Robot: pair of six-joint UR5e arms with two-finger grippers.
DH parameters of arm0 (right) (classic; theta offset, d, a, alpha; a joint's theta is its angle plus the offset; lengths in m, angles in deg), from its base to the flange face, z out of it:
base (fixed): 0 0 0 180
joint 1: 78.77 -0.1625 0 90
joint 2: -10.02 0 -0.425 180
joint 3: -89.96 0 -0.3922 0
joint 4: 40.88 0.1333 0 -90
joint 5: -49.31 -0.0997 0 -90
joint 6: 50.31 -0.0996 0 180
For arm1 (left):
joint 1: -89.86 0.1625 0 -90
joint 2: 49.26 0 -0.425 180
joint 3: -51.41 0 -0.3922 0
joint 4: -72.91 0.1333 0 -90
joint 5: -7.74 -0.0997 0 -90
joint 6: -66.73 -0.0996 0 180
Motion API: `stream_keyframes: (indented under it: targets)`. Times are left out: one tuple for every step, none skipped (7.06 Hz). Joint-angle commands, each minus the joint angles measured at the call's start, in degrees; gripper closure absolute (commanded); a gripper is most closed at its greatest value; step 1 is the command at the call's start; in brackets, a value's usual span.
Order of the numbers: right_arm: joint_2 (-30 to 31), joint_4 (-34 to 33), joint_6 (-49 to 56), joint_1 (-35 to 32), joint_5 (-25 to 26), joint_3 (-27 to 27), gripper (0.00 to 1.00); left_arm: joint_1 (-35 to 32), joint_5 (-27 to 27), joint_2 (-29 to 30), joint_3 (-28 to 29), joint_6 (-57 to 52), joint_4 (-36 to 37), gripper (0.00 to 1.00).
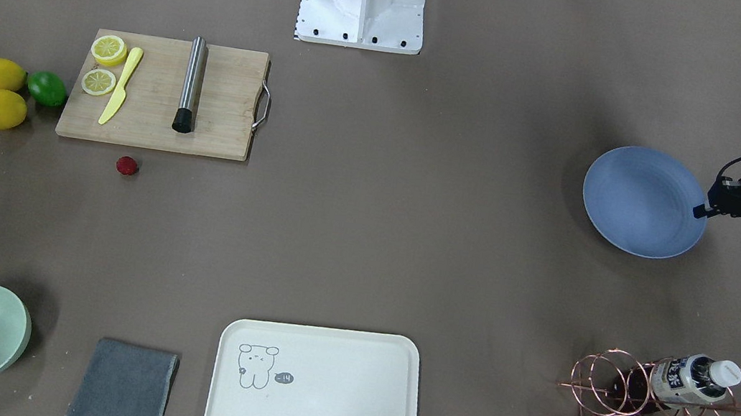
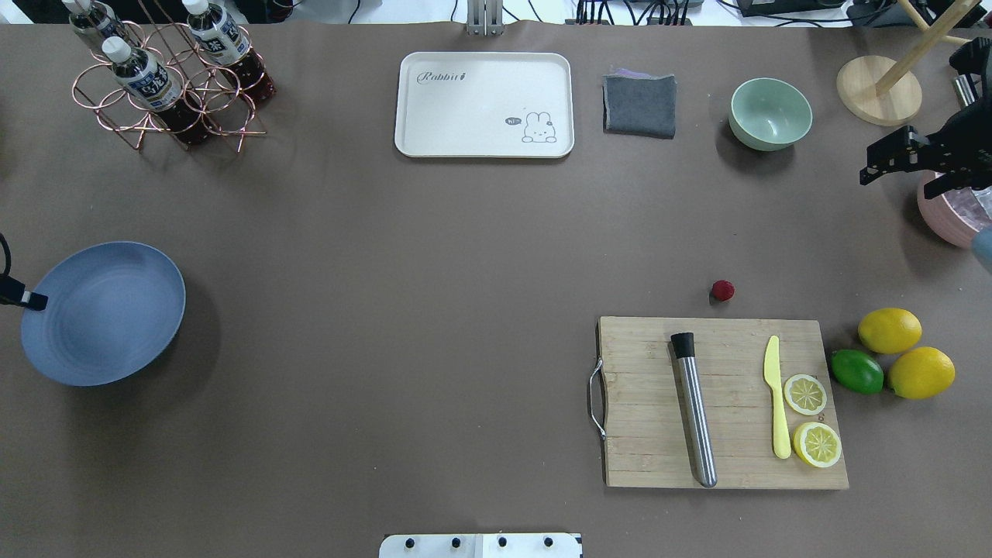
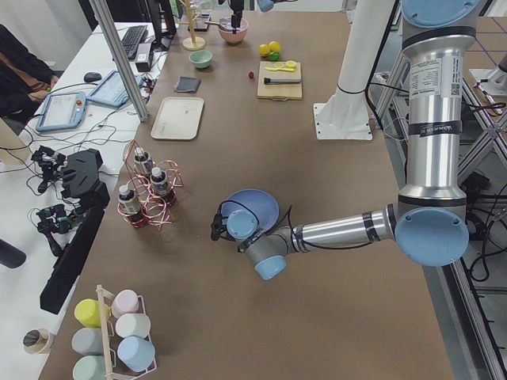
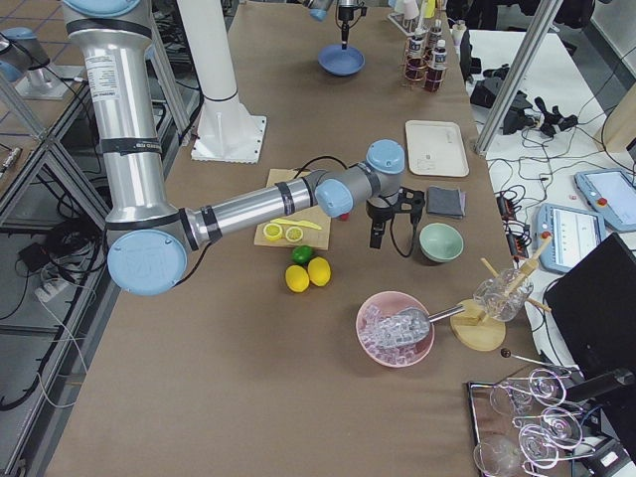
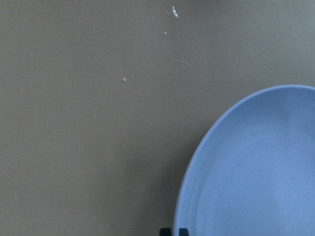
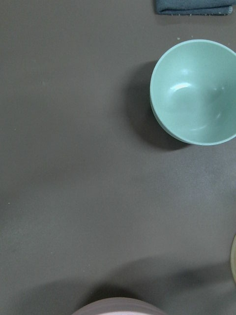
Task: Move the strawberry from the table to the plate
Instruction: 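Slide the blue plate inward with the left gripper while the right approaches the strawberry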
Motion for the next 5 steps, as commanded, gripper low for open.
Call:
stream_keyframes:
  targets:
    - [-1.1, 0.0, 0.0, 1.6, 0.1, 0.0, 0.00, -0.5, 3.2, 6.0, -3.2, 13.4, 0.0, 1.00]
    - [-1.5, 0.1, 0.0, 3.2, 1.1, 0.0, 0.00, 1.1, 2.3, 10.2, -4.7, 22.3, -0.1, 1.00]
    - [-3.4, 0.0, -3.0, 5.5, 3.0, -0.1, 0.00, 4.2, -0.6, 11.3, -7.3, 27.8, -0.1, 1.00]
    - [-5.6, 0.1, -9.2, 8.5, 5.9, 0.1, 0.00, 8.8, -4.5, 12.5, -9.7, 32.9, 0.3, 1.00]
    - [-6.8, 0.1, -9.7, 11.5, 6.8, 0.1, 0.00, 11.7, -8.5, 14.1, -10.7, 36.9, 0.3, 1.00]
